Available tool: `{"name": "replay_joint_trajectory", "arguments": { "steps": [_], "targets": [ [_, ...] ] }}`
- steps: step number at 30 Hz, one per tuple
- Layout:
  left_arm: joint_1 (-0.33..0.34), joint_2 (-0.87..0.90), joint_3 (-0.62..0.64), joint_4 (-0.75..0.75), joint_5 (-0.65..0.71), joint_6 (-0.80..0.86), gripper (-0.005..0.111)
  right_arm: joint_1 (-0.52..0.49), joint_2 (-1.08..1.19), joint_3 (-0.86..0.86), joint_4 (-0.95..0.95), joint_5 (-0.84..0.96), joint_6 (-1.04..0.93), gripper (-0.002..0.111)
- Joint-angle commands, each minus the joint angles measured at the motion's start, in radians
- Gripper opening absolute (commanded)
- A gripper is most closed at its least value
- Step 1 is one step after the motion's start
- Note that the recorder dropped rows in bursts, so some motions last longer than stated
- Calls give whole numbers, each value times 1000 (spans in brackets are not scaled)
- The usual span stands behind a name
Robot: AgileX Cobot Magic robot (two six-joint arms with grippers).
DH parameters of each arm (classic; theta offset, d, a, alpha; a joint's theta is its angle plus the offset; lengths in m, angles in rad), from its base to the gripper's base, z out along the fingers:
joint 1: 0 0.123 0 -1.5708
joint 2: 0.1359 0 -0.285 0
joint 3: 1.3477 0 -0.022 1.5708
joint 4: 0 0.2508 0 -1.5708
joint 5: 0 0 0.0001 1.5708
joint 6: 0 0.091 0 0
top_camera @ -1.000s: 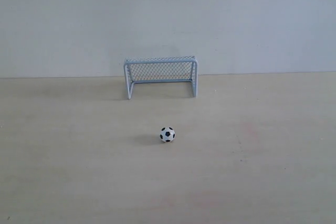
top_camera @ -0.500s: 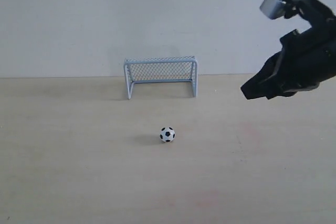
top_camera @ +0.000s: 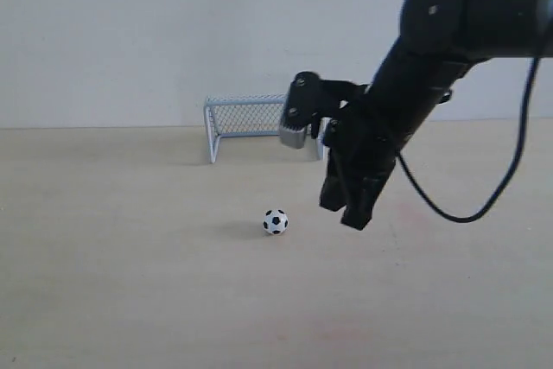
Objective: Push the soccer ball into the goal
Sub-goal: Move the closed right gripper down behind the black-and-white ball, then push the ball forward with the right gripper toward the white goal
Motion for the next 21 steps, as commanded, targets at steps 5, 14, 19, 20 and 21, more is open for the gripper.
{"name": "replay_joint_trajectory", "arguments": {
  "steps": [5, 14, 19, 20, 21],
  "targets": [
    [3, -2, 4, 0, -4, 2, 4, 41, 175, -70, 1, 1, -273, 0],
    [3, -2, 4, 0, -4, 2, 4, 51, 255, -72, 49, -109, -346, 0],
    [3, -2, 4, 0, -4, 2, 4, 78, 259, -72, 59, -191, -351, 0],
    [3, -2, 4, 0, -4, 2, 4, 82, 262, -72, 59, -207, -351, 0],
    [3, -2, 4, 0, -4, 2, 4, 84, 264, -72, 59, -221, -351, 0]
  ]
}}
